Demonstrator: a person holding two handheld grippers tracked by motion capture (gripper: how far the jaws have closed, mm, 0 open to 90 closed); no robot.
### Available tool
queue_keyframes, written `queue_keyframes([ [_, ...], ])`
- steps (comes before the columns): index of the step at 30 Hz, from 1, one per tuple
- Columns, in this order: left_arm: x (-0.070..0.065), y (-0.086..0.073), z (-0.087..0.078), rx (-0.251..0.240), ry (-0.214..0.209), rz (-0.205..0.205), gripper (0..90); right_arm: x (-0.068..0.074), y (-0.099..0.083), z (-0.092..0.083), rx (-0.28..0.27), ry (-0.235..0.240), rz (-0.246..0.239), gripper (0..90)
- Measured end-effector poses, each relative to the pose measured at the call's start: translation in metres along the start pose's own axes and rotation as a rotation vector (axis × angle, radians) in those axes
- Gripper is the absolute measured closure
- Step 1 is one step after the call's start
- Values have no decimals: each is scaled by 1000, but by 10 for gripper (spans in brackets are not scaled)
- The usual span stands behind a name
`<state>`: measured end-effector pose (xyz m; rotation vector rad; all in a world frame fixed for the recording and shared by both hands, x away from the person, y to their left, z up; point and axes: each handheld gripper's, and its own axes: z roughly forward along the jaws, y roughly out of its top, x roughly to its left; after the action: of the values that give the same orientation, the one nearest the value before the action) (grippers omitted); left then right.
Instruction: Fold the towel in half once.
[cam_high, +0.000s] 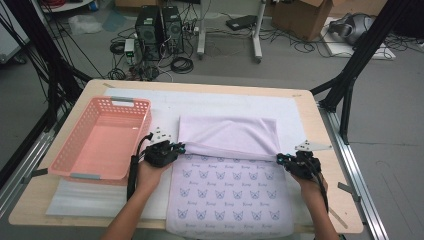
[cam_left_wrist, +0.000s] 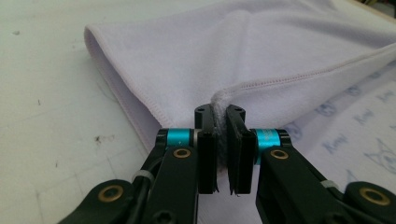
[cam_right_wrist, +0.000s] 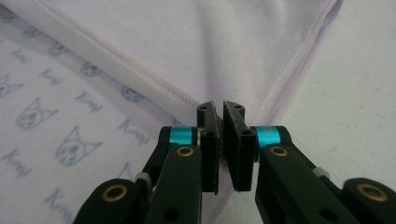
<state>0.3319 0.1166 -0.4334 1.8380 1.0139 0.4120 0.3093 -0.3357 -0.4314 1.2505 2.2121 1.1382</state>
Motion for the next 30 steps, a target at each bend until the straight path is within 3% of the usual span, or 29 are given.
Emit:
queue_keyframes([
  [4, -11, -16, -17, -20, -19, 39, 835, 9, -8, -12, -7, 7, -29, 846],
  [10, -23, -28, -38, -37, -51, 59, 830, 20, -20, -32, -25, 32, -47, 846],
  [22, -37, -42, -62, -56, -72, 54, 818, 36, -39, -56, -14, 49, -72, 845],
  [30, -47, -53, -74, -50, -97, 41, 813, 45, -50, -72, -21, 56, -56, 845],
])
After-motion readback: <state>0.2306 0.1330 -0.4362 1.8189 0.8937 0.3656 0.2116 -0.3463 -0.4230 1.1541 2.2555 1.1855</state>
